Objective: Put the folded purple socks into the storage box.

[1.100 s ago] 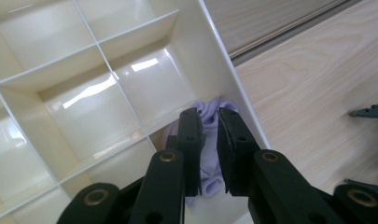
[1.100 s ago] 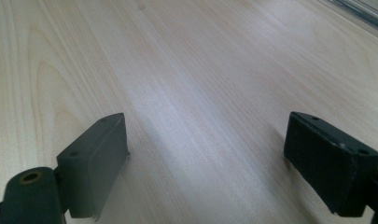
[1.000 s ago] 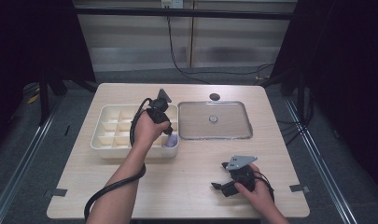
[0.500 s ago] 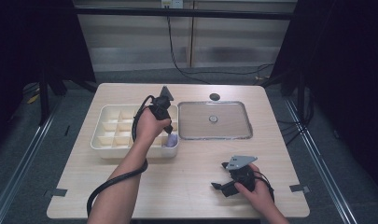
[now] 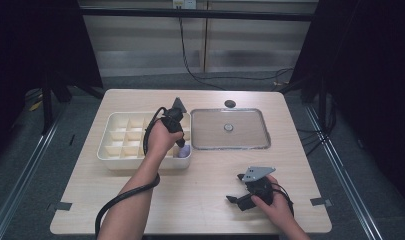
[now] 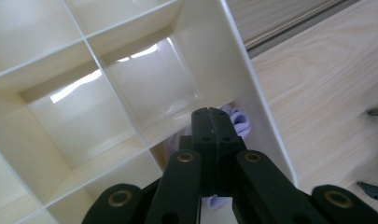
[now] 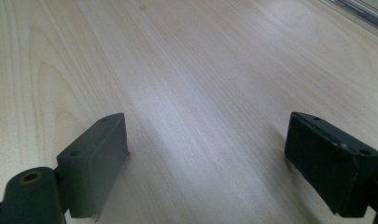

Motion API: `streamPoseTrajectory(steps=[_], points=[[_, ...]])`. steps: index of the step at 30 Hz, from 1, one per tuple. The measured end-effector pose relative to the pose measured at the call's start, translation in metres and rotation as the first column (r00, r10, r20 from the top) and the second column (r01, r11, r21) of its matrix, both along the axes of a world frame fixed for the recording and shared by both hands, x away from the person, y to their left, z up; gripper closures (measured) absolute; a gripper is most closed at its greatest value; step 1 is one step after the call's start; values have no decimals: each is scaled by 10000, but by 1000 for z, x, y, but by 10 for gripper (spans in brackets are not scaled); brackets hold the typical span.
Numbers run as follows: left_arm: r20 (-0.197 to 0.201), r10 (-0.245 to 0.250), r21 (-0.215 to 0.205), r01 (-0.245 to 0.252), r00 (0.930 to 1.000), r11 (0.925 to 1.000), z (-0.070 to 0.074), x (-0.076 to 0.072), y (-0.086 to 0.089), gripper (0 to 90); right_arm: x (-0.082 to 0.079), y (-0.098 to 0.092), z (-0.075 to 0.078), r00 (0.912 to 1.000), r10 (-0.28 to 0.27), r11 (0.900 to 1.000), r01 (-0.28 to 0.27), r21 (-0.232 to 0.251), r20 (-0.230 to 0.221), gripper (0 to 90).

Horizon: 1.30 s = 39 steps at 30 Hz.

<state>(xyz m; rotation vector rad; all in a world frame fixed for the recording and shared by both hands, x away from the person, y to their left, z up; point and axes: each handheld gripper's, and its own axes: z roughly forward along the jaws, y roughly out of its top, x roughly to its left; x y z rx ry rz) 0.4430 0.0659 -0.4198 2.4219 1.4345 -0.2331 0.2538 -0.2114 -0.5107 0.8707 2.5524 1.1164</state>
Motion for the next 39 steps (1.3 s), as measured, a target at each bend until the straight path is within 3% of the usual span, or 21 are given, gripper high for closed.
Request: streamPoseTrajectory(steps=[7, 12, 20, 32, 39], points=[[140, -128, 56, 127, 9998, 9999, -1, -5, -3, 900, 0, 0, 0, 10000, 5, 10000, -5, -6, 6, 125], [-10, -308, 166, 309, 9995, 9994, -7, -10, -7, 900, 0, 0, 0, 10000, 5, 10000, -5, -6, 6, 125], [225, -195, 337, 187, 9996, 9993, -17, -16, -8, 900, 0, 0, 0, 10000, -12, 10000, 12, -6, -35, 125], [509, 52, 1, -52, 9987, 10000, -20, -19, -1, 900, 0, 0, 0, 10000, -28, 10000, 28, -6, -35, 125], [540, 205, -305, -189, 9983, 9994, -9, -20, 5, 768, 0, 0, 0, 10000, -16, 10000, 16, -2, -44, 125]])
